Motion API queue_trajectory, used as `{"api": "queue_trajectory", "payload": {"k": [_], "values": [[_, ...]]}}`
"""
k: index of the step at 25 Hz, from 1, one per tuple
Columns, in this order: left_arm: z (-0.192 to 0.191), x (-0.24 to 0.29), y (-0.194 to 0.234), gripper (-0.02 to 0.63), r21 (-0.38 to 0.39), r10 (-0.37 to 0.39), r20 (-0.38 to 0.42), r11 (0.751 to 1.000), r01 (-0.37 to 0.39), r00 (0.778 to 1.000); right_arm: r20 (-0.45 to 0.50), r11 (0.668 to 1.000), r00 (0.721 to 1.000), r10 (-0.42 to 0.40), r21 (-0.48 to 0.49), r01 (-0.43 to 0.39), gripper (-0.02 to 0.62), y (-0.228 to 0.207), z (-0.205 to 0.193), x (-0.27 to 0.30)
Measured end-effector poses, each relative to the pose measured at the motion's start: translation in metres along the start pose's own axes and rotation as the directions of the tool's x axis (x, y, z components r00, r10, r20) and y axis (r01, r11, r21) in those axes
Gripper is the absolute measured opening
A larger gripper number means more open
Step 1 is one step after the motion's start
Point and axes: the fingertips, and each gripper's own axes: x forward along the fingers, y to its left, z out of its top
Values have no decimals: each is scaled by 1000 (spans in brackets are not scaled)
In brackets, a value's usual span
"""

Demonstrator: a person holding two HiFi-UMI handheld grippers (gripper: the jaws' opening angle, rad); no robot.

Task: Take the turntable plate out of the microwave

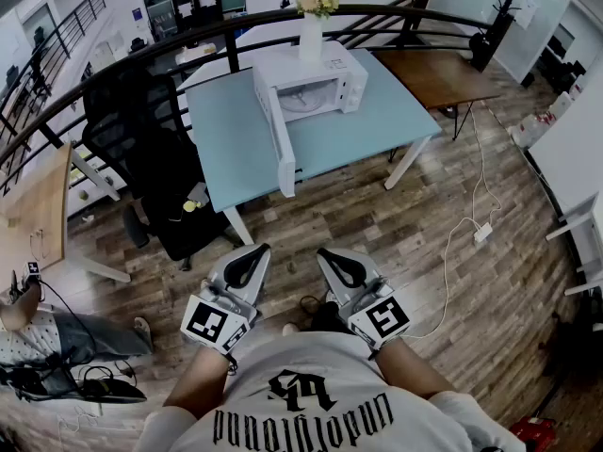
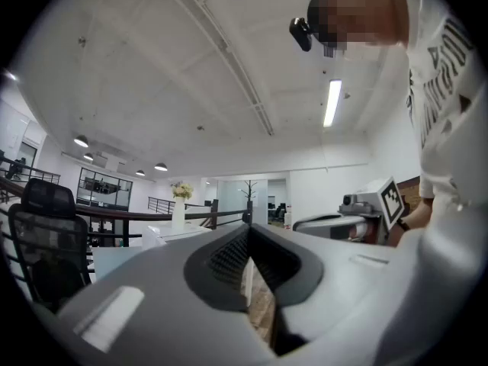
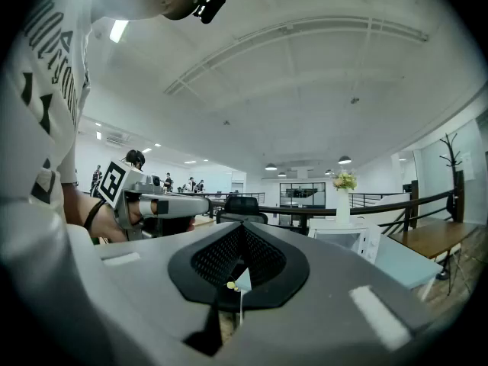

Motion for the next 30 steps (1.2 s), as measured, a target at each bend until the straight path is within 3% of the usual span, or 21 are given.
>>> {"api": "queue_trajectory", "payload": {"k": [15,24,30], "values": [[-17,53,14,49,-60,2,-9,998,-3,1000,-20,999,1000,-8,42,9,3,-57,-15,11],[-31,141,22,49,-83,-3,-25,997,1,1000,-33,999,999,-14,47,16,3,-148,-25,16],[-38,212,25,49,-139,10,-20,990,-12,1000,-33,997,999,12,80,-9,3,-217,-30,15]]}}
